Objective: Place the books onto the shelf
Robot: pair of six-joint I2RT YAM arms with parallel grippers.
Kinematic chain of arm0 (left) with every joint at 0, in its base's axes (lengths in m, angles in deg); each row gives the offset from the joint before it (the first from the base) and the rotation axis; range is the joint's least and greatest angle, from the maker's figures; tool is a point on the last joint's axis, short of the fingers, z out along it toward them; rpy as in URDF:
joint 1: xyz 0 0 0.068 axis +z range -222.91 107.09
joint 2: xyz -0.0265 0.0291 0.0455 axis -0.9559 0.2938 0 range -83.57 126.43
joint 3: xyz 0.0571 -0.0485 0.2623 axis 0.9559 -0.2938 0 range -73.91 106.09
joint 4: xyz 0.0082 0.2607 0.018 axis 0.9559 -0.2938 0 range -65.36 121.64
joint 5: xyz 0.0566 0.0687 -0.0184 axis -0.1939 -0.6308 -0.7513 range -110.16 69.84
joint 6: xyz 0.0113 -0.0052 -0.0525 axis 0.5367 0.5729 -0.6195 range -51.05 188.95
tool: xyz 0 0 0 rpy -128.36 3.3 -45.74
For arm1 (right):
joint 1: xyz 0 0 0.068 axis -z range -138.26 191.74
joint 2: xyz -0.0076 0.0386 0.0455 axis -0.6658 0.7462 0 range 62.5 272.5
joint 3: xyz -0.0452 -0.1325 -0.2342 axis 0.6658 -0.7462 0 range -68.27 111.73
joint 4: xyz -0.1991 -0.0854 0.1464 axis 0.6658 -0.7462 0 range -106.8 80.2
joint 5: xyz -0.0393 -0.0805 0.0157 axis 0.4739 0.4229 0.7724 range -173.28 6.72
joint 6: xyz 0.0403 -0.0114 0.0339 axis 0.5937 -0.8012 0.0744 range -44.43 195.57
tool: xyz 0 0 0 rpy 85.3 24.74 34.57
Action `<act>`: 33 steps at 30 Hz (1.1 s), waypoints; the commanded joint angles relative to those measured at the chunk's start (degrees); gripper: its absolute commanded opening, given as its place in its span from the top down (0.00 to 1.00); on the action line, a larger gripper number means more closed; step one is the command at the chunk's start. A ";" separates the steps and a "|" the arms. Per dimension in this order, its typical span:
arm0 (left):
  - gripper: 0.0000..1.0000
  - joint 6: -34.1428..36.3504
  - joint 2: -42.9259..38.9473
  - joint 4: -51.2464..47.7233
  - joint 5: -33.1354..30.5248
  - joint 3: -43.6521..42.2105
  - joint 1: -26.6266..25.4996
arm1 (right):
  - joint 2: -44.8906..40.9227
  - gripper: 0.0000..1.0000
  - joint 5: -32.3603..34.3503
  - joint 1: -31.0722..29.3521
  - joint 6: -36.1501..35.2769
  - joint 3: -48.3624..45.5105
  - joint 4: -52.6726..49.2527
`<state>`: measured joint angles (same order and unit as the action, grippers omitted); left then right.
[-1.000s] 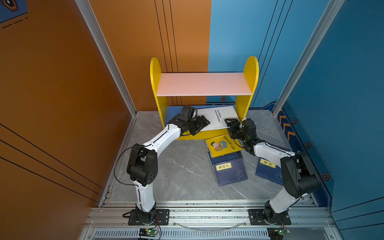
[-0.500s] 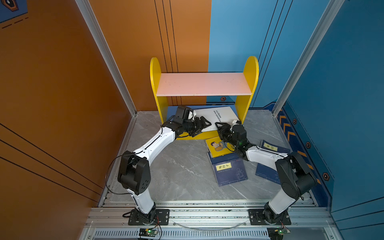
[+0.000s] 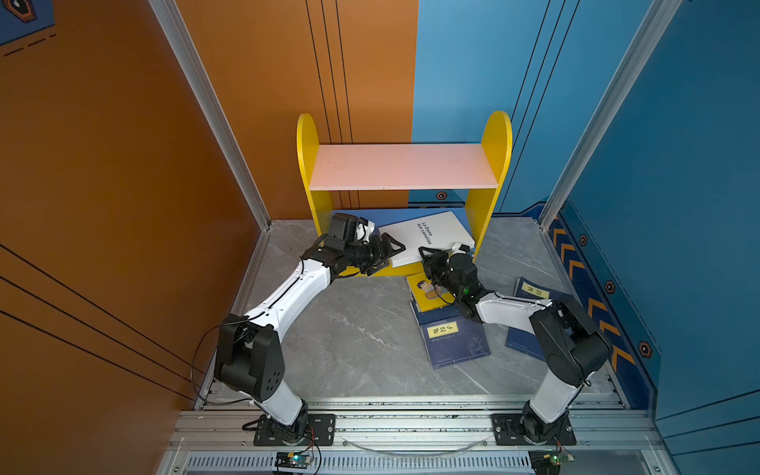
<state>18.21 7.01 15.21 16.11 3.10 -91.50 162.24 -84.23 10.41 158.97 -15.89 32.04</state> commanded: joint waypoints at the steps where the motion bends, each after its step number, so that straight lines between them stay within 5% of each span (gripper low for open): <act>1: 0.09 1.97 -4.10 -0.68 0.56 -2.23 3.54 | -3.42 0.67 2.77 -0.84 -3.45 0.46 -3.81; 11: 0.07 4.80 -11.59 -4.14 2.42 -7.42 13.73 | -16.29 0.71 12.02 -7.27 -11.65 1.13 -26.97; 17: 0.07 5.87 -11.67 -4.66 4.85 -7.64 16.01 | -28.00 0.71 27.55 -15.85 -18.76 4.61 -52.31; 23: 0.07 5.99 -10.87 -4.75 6.11 -7.26 16.52 | -35.70 0.73 41.87 -22.13 -24.65 7.00 -64.47; 33: 0.06 5.07 -10.15 -4.67 6.88 -7.64 14.65 | -30.14 0.74 49.64 -26.06 -40.09 20.57 -76.89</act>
<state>22.67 -3.74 11.21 21.51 -3.79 -75.94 129.91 -39.42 -15.80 126.05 1.64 -38.95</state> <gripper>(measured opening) 0.935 0.265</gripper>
